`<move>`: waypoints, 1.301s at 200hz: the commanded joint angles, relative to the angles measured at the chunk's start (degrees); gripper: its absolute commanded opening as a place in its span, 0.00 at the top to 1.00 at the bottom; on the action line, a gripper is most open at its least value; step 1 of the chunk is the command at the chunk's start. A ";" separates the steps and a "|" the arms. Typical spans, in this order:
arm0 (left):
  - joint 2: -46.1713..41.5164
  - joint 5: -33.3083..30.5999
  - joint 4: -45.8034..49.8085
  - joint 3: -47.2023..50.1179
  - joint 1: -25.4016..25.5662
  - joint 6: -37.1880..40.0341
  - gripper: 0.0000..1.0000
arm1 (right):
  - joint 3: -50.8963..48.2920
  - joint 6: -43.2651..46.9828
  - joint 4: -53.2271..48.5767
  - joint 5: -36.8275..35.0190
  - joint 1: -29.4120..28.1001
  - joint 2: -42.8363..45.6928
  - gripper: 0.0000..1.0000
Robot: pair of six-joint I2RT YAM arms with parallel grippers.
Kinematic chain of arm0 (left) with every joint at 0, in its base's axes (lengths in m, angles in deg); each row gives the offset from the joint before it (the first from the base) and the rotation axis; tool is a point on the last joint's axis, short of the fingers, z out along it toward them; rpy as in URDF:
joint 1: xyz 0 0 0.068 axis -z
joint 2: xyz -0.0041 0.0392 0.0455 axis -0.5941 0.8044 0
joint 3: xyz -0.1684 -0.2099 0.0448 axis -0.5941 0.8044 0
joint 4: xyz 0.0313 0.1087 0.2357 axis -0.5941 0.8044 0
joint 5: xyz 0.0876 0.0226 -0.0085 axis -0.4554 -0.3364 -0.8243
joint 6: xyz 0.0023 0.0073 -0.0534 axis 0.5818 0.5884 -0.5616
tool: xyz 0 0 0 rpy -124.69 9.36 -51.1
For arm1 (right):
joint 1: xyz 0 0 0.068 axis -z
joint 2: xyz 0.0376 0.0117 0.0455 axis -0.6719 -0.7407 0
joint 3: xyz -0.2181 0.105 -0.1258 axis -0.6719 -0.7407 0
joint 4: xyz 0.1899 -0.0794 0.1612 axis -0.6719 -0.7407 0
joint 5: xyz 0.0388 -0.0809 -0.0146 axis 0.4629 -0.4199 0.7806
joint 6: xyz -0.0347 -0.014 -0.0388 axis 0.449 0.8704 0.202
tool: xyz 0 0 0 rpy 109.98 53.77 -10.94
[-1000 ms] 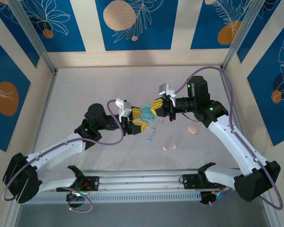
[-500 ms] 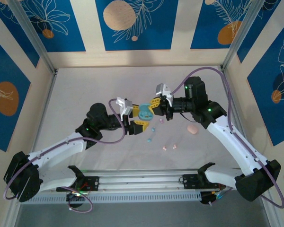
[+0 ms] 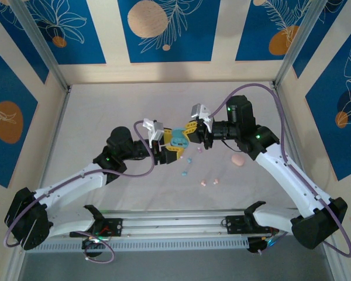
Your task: Insert the wireless bluetooth earbuds into the charging case
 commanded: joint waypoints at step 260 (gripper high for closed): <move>0.45 1.12 3.73 -3.38 0.78 2.46 0.45 | -2.31 0.22 3.05 1.04 -0.19 2.63 0.95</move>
